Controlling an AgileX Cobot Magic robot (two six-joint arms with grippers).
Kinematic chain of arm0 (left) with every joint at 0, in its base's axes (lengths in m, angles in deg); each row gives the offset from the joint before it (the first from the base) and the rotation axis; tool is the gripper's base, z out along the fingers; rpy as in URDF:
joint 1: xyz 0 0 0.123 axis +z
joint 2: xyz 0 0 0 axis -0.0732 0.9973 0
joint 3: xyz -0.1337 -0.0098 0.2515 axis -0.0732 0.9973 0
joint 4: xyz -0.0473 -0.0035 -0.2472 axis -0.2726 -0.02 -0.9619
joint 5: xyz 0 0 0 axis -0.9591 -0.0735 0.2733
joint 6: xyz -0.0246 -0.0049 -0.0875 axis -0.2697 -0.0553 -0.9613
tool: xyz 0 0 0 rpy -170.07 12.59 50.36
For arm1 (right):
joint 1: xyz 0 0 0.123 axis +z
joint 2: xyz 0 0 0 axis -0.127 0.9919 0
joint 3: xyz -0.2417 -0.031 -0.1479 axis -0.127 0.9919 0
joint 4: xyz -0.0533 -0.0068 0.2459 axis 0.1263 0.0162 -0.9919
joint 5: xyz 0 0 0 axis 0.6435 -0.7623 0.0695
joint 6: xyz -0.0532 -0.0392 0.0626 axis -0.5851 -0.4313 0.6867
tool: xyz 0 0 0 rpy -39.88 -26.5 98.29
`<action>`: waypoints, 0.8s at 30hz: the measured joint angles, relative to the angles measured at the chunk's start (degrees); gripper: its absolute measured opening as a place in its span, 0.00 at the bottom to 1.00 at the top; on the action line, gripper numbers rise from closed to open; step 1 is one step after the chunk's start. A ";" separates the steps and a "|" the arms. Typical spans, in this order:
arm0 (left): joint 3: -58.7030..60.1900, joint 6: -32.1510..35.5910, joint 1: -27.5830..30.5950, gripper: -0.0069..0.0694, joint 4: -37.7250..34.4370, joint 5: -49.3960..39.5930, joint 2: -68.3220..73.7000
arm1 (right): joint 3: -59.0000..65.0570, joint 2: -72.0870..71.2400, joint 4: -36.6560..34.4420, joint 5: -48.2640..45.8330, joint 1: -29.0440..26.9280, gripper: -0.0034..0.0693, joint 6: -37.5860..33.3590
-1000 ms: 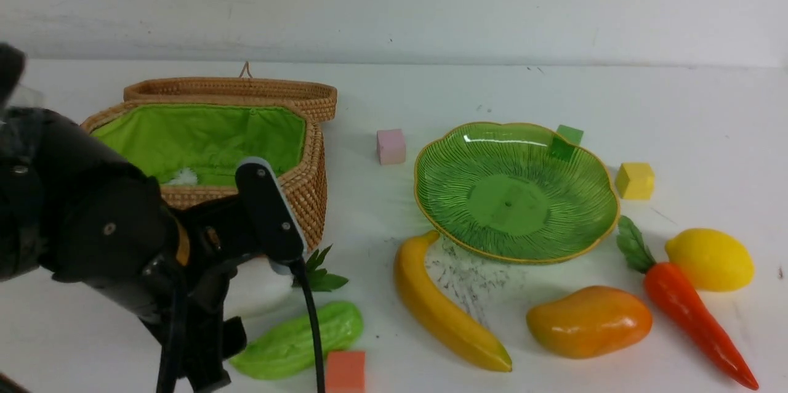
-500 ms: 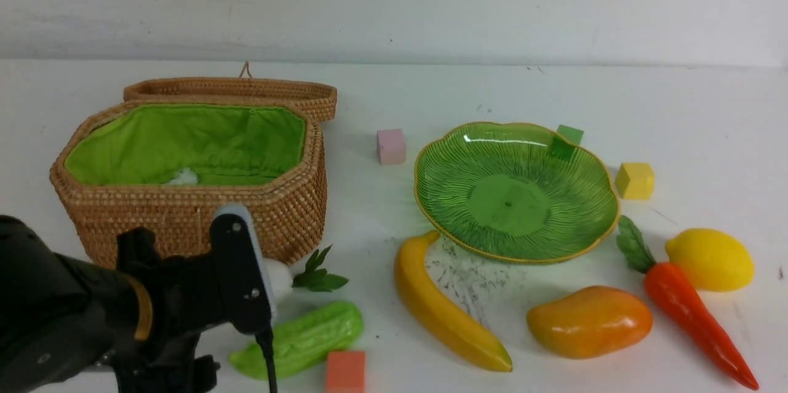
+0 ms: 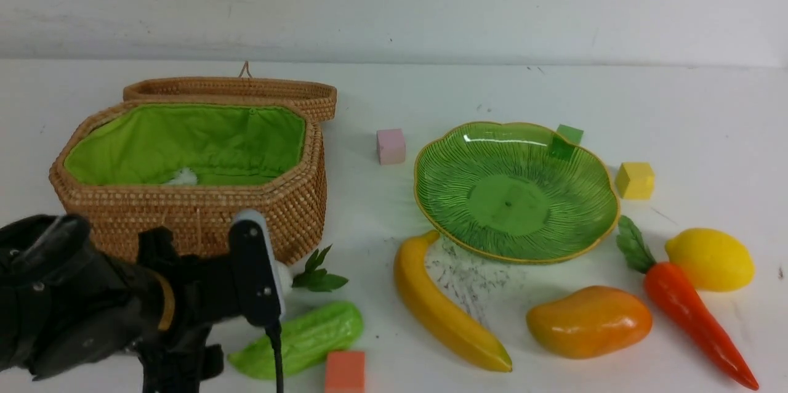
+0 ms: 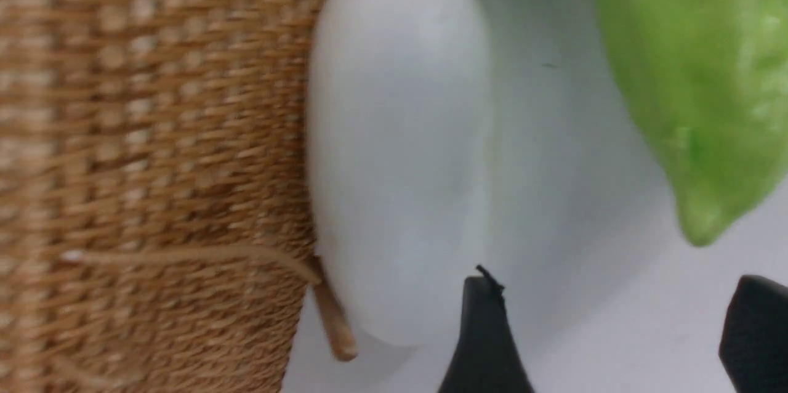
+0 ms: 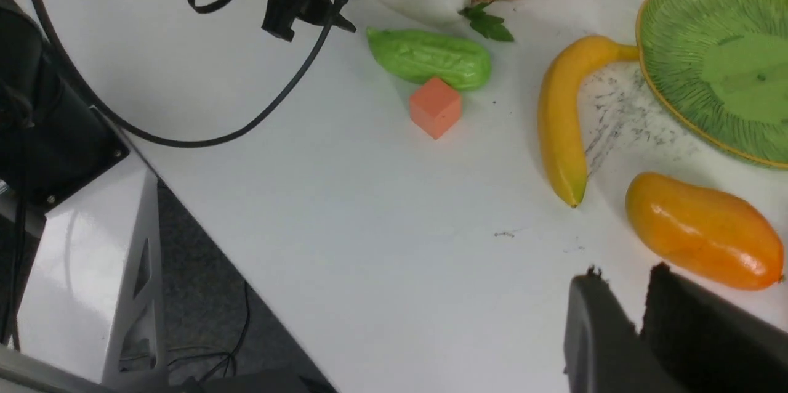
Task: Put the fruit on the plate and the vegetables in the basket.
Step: Take a daikon with your left arm and place it on the basket on the left.
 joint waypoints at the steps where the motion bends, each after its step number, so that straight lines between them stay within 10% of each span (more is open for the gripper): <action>1: -0.41 -0.25 1.12 0.72 -0.13 0.53 0.00 | 0.00 0.00 0.32 0.83 0.00 0.23 0.00; 24: -1.51 12.19 5.18 0.69 -9.23 10.09 8.59 | 0.00 0.02 0.88 3.58 0.04 0.25 0.06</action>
